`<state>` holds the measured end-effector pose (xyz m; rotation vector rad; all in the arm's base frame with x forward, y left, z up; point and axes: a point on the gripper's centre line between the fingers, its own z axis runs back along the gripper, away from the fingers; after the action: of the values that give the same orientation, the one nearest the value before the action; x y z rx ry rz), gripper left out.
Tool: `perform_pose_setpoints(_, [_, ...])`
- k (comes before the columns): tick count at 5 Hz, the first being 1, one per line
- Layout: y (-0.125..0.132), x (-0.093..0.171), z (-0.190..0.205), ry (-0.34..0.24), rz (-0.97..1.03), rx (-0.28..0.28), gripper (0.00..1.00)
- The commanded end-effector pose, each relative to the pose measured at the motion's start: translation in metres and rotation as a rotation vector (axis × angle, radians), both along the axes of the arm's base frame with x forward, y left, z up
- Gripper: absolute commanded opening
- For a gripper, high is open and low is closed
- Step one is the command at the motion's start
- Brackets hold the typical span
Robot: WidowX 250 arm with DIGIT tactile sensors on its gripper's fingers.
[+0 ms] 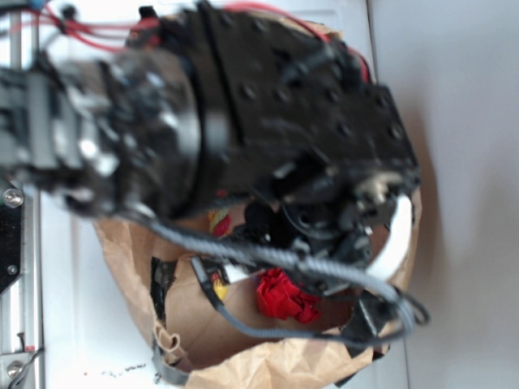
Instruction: Grab the red paper.
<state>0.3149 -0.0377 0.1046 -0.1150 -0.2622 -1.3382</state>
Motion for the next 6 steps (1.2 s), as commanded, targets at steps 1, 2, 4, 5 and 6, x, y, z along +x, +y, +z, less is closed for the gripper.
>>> perform_pose_setpoints(1, [-0.019, 0.005, 0.011, -0.04, -0.1, -0.005, 1.0])
perform_pose_setpoints(2, [-0.026, -0.005, 0.01, -0.058, -0.118, 0.013, 1.0])
perform_pose_setpoints(4, [-0.03, -0.006, 0.003, -0.118, -0.114, 0.085, 1.0])
perform_pose_setpoints(5, [-0.029, -0.005, 0.003, -0.119, -0.126, 0.092, 1.0])
perform_pose_setpoints(6, [-0.03, -0.005, 0.001, -0.1, -0.132, 0.088, 1.0])
